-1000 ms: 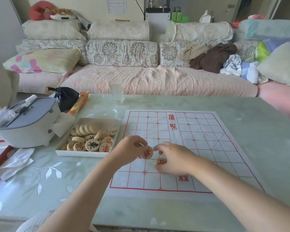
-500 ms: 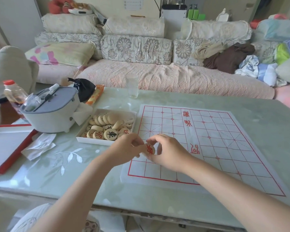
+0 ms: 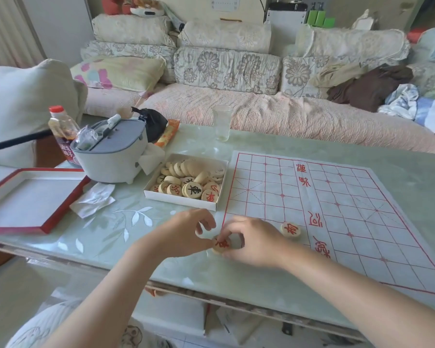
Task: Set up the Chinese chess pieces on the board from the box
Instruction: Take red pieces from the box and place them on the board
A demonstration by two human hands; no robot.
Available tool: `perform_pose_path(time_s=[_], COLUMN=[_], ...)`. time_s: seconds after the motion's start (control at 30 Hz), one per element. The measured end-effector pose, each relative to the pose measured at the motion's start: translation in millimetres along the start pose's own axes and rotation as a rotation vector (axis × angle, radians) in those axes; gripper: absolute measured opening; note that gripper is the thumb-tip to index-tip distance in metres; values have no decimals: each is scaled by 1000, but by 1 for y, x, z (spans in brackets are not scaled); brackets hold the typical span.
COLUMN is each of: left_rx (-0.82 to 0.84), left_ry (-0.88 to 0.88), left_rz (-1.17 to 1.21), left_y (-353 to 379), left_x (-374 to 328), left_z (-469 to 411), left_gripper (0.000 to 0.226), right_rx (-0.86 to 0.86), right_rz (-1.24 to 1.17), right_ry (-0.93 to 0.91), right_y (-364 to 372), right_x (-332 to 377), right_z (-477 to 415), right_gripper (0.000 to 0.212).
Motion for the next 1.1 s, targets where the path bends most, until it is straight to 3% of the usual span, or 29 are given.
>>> perform_pose_path(time_s=[0.2, 0.4, 0.47, 0.57, 0.7, 0.83, 0.97, 1.1], left_rx=[66, 107, 70, -121, -362, -346, -333, -345], left_ry=[51, 18, 23, 72, 141, 89, 105, 108], left_rz=[-98, -171, -159, -106, -283, -345, -399, -369], left_y=[14, 19, 15, -7, -36, -38, -36, -37], left_x=[-18, -19, -22, -29, -27, -8, -2, 2], left_z=[-2, -8, -11, -18, -24, -37, -47, -52], left_gripper=[28, 22, 21, 12, 20, 33, 27, 20], right_rx=[-105, 43, 96, 155, 197, 128, -28, -57], right_rz=[-9, 255, 260, 241, 244, 226, 115, 46], right_ry=[122, 329, 353, 366, 385, 377, 314, 230], right_y=[-53, -73, -69, -62, -56, -57, -63, -55], right_x=[-31, -94, -100, -100, -105, -110, -90, -58], right_z=[9, 35, 39, 39, 38, 36, 14, -25], right_gripper=[13, 16, 23, 30, 32, 21, 22, 25])
Point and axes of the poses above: each hand's wrist, its own z-axis away from the middle knuckle, its own y-axis out of the palm, x = y × z, the point moved 10 cm from there along -z, towards the middle knuckle, and after that the axes turned 4 degrees about z, right-handed, at the moved point
